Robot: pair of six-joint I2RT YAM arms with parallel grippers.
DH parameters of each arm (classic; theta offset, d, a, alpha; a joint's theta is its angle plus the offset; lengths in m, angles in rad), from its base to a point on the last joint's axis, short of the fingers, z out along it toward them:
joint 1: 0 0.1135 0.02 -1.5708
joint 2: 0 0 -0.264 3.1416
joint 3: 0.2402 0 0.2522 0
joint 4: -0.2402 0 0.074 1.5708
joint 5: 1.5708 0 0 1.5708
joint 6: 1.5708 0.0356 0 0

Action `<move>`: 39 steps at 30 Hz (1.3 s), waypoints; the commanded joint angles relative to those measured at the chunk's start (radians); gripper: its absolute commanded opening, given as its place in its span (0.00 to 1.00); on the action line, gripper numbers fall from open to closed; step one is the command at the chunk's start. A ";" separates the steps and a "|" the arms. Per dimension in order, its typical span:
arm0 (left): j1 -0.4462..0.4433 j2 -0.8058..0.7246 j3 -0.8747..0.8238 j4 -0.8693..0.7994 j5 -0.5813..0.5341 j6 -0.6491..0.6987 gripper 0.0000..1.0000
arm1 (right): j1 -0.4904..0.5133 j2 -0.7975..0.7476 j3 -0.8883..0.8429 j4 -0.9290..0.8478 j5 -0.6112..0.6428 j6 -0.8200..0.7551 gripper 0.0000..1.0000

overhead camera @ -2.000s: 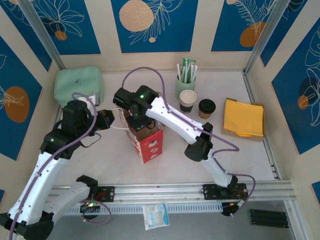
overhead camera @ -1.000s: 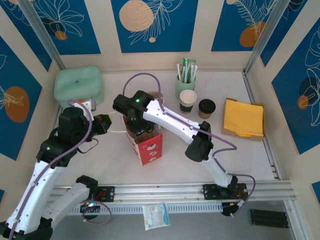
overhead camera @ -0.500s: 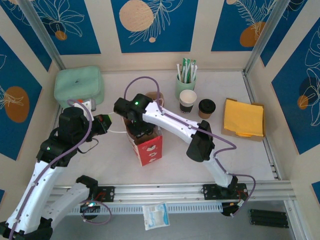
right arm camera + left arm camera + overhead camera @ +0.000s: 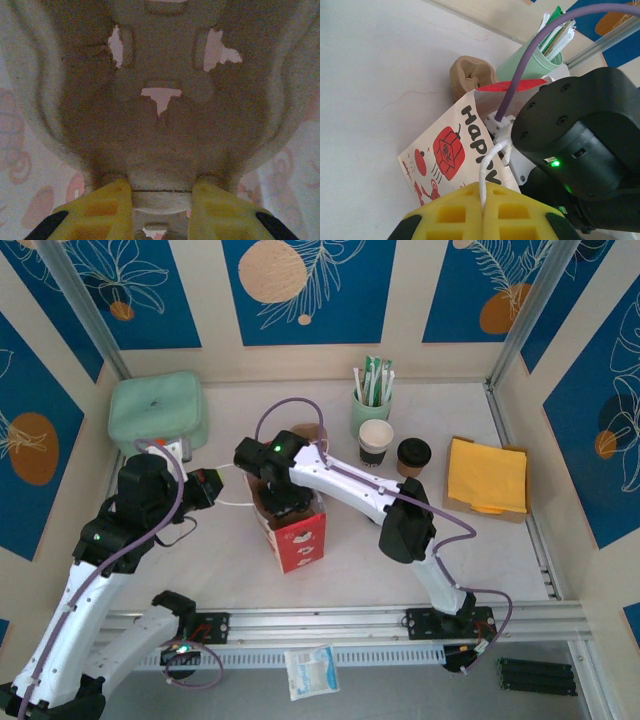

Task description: Pack the takeout coffee

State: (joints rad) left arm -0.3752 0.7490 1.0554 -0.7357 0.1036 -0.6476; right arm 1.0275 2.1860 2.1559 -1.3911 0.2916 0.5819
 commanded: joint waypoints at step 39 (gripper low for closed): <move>0.008 0.011 0.000 0.021 0.013 -0.008 0.00 | -0.005 -0.076 -0.111 0.110 -0.065 0.016 0.60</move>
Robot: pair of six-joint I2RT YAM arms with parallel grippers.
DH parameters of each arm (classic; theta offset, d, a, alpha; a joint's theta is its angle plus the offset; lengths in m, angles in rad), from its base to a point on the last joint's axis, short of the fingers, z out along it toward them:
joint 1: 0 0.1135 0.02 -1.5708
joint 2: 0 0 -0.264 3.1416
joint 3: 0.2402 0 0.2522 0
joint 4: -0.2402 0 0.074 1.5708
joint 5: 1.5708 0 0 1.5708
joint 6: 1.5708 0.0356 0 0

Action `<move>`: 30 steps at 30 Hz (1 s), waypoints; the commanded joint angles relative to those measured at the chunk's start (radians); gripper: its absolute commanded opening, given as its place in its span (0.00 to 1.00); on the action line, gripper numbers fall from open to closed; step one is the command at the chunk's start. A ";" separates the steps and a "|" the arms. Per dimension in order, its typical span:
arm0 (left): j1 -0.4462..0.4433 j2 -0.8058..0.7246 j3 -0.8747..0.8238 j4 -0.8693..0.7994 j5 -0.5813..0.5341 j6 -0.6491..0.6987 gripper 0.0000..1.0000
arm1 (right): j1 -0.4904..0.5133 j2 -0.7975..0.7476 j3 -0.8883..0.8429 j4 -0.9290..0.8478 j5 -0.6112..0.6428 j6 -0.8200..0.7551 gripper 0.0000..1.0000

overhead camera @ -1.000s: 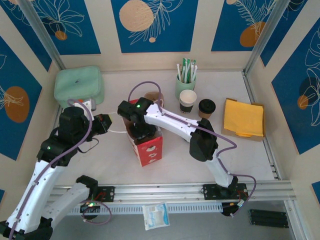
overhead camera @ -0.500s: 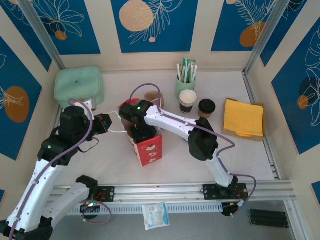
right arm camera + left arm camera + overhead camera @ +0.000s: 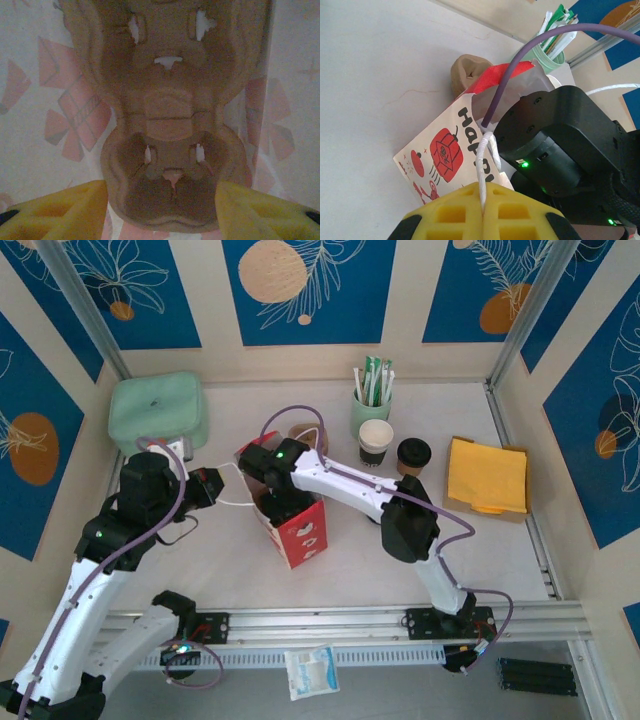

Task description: Pack the takeout coffee

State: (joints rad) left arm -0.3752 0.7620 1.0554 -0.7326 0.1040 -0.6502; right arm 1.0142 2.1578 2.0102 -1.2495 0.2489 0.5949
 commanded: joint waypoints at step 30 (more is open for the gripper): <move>0.009 0.012 -0.002 0.041 0.019 -0.009 0.00 | 0.053 -0.072 0.354 -0.221 0.054 -0.054 0.62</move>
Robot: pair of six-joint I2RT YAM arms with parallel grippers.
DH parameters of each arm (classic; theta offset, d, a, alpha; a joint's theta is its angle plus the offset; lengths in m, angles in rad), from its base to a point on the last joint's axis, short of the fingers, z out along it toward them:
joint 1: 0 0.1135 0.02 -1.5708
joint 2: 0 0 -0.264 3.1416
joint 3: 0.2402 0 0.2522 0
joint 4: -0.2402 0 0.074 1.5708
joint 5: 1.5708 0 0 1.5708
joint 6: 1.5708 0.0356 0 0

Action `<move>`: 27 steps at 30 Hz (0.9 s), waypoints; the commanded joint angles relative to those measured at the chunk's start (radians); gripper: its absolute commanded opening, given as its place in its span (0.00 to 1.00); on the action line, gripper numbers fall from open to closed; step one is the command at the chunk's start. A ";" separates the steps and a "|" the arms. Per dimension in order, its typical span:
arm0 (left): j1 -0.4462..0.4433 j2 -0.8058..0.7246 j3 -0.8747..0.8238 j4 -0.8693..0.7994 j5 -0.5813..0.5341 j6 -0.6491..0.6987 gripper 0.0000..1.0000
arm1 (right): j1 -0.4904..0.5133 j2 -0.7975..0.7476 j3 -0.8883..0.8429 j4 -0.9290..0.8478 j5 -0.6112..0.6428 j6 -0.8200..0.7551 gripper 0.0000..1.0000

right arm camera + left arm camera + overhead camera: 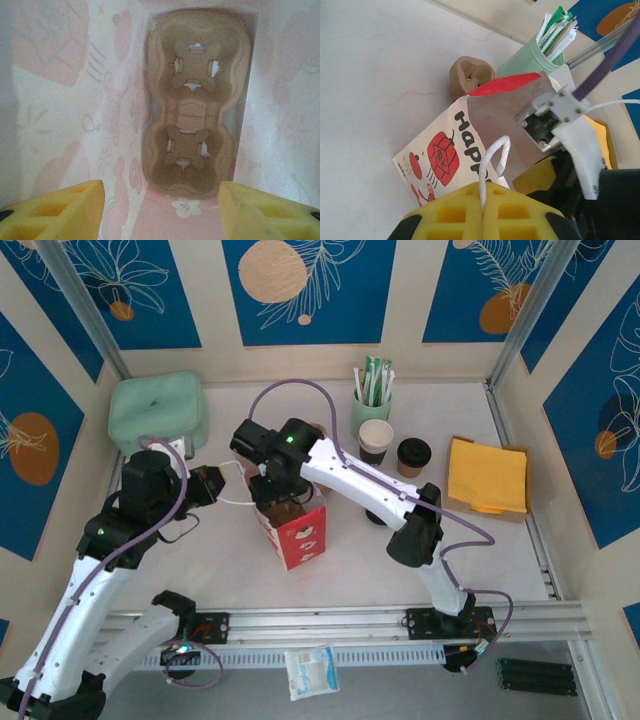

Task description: Pack the takeout coffee

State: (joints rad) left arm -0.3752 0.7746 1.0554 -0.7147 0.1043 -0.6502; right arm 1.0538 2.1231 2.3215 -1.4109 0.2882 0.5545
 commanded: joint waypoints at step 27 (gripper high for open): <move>0.007 0.015 0.008 0.025 0.002 0.008 0.00 | 0.073 -0.068 0.188 -0.190 0.080 -0.018 0.62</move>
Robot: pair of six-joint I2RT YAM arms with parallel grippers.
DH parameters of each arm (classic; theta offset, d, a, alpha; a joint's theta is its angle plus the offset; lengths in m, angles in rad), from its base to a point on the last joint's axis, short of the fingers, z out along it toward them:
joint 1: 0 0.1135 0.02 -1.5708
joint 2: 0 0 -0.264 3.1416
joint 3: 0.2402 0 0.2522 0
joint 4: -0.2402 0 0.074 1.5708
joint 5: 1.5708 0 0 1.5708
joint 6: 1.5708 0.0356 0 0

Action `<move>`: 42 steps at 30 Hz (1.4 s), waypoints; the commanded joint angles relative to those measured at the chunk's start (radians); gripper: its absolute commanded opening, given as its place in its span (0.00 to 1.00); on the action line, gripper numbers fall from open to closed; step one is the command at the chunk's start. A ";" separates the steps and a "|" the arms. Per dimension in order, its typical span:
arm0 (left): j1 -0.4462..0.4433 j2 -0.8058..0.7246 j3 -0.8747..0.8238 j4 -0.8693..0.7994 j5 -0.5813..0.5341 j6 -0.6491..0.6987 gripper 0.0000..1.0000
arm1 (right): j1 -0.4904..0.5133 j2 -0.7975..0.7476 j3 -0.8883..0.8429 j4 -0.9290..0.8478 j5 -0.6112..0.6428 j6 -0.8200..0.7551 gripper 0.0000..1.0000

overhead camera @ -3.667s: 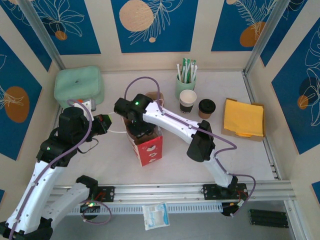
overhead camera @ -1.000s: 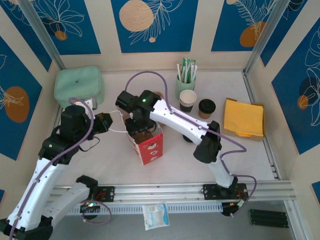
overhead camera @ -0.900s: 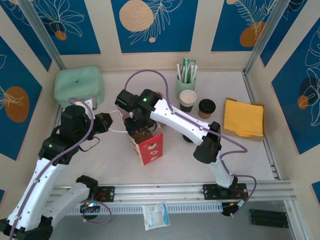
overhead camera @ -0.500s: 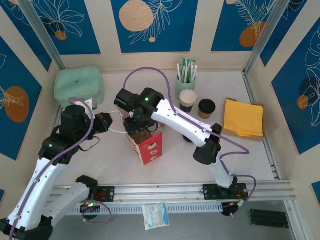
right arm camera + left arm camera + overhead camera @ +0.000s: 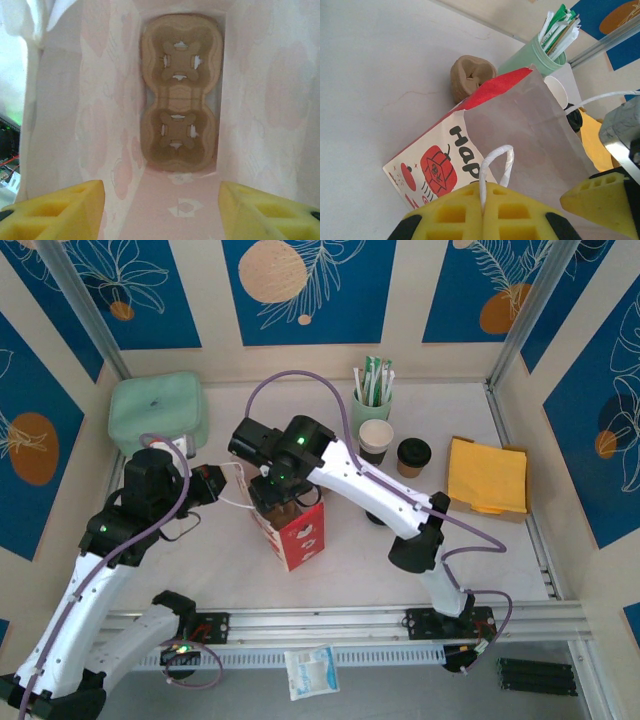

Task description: Pack the takeout coffee

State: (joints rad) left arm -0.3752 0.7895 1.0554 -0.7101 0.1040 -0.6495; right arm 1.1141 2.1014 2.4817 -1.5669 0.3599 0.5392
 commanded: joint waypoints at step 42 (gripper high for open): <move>0.008 0.057 0.069 0.037 0.025 0.043 0.16 | 0.032 -0.164 0.031 -0.015 0.001 0.000 0.62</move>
State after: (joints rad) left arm -0.3752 0.8471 1.0924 -0.6910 0.1101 -0.6212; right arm 1.1351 1.9709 2.4866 -1.5814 0.3698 0.5392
